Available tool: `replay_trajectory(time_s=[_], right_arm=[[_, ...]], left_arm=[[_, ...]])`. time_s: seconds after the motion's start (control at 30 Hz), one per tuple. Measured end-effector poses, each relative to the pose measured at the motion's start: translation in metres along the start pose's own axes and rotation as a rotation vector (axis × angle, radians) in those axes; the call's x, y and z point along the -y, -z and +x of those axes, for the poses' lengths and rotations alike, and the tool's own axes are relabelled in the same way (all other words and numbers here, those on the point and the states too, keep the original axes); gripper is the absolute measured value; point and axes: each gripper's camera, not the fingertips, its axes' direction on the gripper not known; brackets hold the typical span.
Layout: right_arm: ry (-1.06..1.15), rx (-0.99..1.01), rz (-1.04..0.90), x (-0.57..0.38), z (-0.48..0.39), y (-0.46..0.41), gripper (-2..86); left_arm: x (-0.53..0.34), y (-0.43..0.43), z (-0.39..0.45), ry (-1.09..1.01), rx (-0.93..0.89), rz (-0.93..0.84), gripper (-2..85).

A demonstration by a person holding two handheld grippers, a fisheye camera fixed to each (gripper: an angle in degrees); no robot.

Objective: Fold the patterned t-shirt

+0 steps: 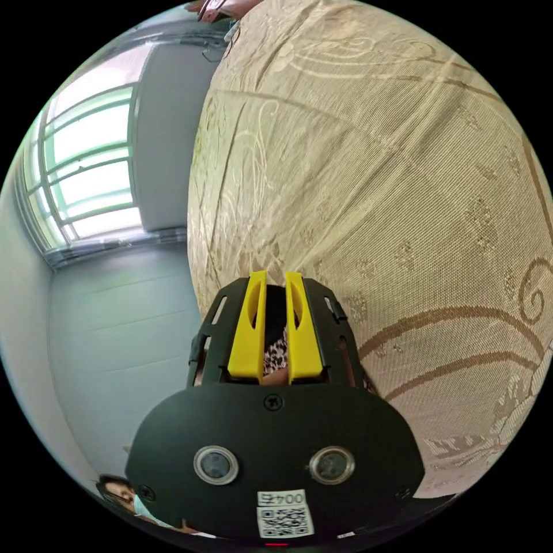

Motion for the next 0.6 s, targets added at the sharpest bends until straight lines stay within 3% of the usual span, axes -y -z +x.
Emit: replay_trajectory(time_s=[0.1, 0.17, 0.27, 0.33, 0.43, 0.6], right_arm=[[0.072, 0.106, 0.065, -0.012, -0.035, 0.023, 6.2], [0.183, 0.116, 0.036, -0.034, -0.068, 0.029, 5.3], [0.401, -0.016, -0.063, -0.098, -0.124, 0.026, 3.7], [0.475, -0.127, -0.125, -0.139, -0.142, 0.018, 2.4], [0.602, -0.305, -0.112, -0.215, -0.168, 0.019, 0.9], [0.868, -0.266, -0.131, -0.371, -0.233, 0.023, 4.7]], left_arm=[[-0.021, 0.008, 0.019, -0.086, 0.089, 0.050, 8.4], [-0.039, -0.009, 0.041, -0.208, 0.138, -0.027, 6.9], [-0.080, -0.060, 0.065, -0.382, 0.145, -0.221, 4.1], [-0.104, -0.098, 0.057, -0.413, 0.314, -0.314, 2.4], [-0.127, -0.101, 0.049, -0.401, 0.402, -0.268, 1.2], [-0.217, -0.061, 0.084, -0.553, 0.544, -0.229, 1.3]])
